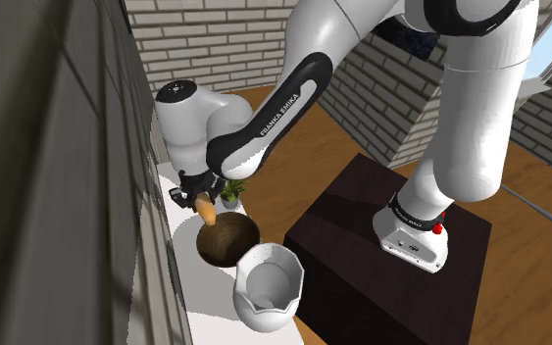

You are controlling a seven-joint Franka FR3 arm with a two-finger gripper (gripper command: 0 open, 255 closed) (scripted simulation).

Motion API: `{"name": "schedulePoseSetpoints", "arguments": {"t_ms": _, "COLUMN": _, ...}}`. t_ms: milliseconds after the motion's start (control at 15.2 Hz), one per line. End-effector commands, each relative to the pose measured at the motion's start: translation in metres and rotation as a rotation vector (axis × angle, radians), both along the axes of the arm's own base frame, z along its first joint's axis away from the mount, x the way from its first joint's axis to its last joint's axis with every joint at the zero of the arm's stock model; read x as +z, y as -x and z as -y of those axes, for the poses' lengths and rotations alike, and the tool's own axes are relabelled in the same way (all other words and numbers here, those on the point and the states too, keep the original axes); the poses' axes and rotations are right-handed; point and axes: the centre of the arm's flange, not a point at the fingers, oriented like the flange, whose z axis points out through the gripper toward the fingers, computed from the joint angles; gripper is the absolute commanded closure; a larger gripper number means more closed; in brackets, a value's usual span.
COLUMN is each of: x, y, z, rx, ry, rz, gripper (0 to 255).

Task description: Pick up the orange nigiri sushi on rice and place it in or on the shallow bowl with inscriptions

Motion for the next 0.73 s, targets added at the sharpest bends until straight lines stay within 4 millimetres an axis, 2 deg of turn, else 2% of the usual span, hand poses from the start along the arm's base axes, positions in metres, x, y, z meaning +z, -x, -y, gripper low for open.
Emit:
{"name": "schedulePoseSetpoints", "arguments": {"t_ms": 0, "x": 0.002, "y": 0.028, "z": 0.004, "rx": -0.001, "ry": 0.0, "rz": 0.001, "gripper": 255}}
{"name": "schedulePoseSetpoints", "arguments": {"t_ms": 264, "x": 0.006, "y": 0.082, "z": 0.011, "rx": -0.001, "ry": 0.0, "rz": 0.001, "gripper": 255}}
{"name": "schedulePoseSetpoints", "arguments": {"t_ms": 660, "x": -0.026, "y": 0.082, "z": 0.011, "rx": -0.001, "ry": 0.0, "rz": 0.001, "gripper": 255}}
